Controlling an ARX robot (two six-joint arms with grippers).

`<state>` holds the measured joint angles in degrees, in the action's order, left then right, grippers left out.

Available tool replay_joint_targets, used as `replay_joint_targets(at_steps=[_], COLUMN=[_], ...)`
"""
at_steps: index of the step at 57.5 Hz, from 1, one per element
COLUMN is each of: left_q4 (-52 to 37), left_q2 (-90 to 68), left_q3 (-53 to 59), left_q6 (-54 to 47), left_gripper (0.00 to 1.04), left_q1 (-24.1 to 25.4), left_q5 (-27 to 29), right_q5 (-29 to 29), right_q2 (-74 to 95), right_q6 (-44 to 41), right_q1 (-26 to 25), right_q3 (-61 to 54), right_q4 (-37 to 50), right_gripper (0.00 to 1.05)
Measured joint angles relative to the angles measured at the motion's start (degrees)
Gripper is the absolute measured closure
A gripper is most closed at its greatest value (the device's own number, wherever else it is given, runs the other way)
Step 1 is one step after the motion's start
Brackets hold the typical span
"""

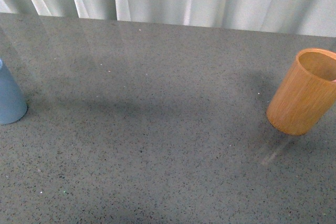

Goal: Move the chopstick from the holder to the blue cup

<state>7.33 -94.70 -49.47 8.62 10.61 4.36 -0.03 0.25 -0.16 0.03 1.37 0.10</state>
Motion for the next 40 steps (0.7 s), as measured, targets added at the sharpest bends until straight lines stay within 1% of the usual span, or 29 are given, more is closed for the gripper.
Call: replay_joint_targets(at_steps=[9,20,22,29,36,38,40], left_q4=[0.8,1.9,2.1,3.2,6.0,6.4,7.0], left_q2=[-3.5,-6.9,-7.4,-8.4,-9.5,-9.6,-9.8], left_q3=[-2.9,-5.4,-5.7,-6.4,-7.9,-8.0,-8.2], left_q6=[0.4,0.5,0.4,0.5,0.7,0.7,0.9], left_gripper=[0.07,0.07,0.09,0.27,0.52,0.56,0.63], left_q1=[0.0,0.2,0.3,0.2,-0.7,-0.9,-1.5], left_q5=[0.9,3.3,3.7,4.1,4.7,4.7,4.8], right_q5=[0.0,0.0,0.0,0.0,0.0,0.0,0.0], right_q2=[0.0,0.0,0.0,0.0,0.0,0.0,0.0], right_q6=[0.0,0.0,0.0,0.0,0.0,0.0,0.0], right_q1=[0.0,0.0,0.0,0.0,0.0,0.0,0.0], right_q3=[0.0,0.0,0.0,0.0,0.0,0.0,0.0], right_q4=[0.0,0.0,0.0,0.0,0.0,0.0,0.0], right_gripper=[0.10,0.10,0.10,0.10,0.10,0.10,0.10])
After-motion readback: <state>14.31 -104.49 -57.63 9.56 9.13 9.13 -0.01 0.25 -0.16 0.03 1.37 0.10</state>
